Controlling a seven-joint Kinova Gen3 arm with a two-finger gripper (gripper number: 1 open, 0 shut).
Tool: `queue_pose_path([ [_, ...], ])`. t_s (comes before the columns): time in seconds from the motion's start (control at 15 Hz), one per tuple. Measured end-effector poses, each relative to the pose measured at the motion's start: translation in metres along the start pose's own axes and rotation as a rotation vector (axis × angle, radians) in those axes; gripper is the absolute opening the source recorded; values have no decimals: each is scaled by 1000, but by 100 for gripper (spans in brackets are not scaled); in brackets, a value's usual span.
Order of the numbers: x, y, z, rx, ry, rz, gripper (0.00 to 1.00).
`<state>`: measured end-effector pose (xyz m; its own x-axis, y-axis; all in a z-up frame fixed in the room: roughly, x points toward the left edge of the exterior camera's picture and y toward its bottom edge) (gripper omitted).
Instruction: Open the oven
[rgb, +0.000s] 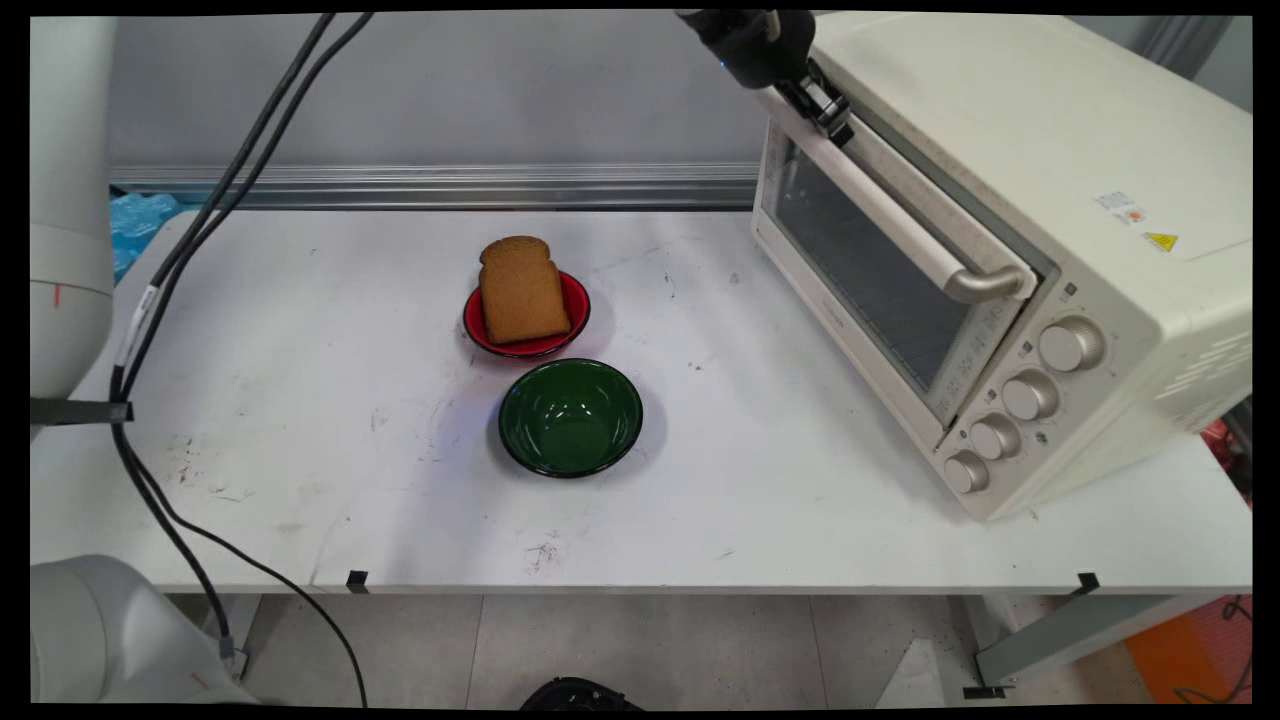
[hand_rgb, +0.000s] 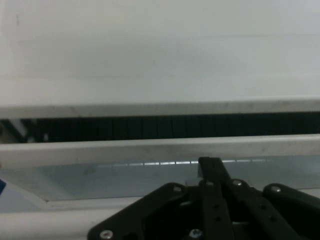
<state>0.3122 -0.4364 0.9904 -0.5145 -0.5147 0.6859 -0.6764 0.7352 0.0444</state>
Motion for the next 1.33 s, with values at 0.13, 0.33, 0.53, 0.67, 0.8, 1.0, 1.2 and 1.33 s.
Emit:
queue_pose_path([
  [0.13, -5, 1, 0, -2, -6, -4, 0],
  [0.33, -11, 2, -3, -4, -20, -9, 0],
  [0.53, -18, 3, -6, -5, -37, -11, 0],
  [0.67, -24, 3, -9, -5, -49, -15, 0],
  [0.8, -29, 3, -11, -5, -56, -23, 0],
  [1.0, -41, 2, -15, -4, -71, -34, 0],
  [1.2, -52, 1, -18, -2, -87, -39, 0],
  [1.33, -60, 0, -19, -1, -96, -41, 0],
])
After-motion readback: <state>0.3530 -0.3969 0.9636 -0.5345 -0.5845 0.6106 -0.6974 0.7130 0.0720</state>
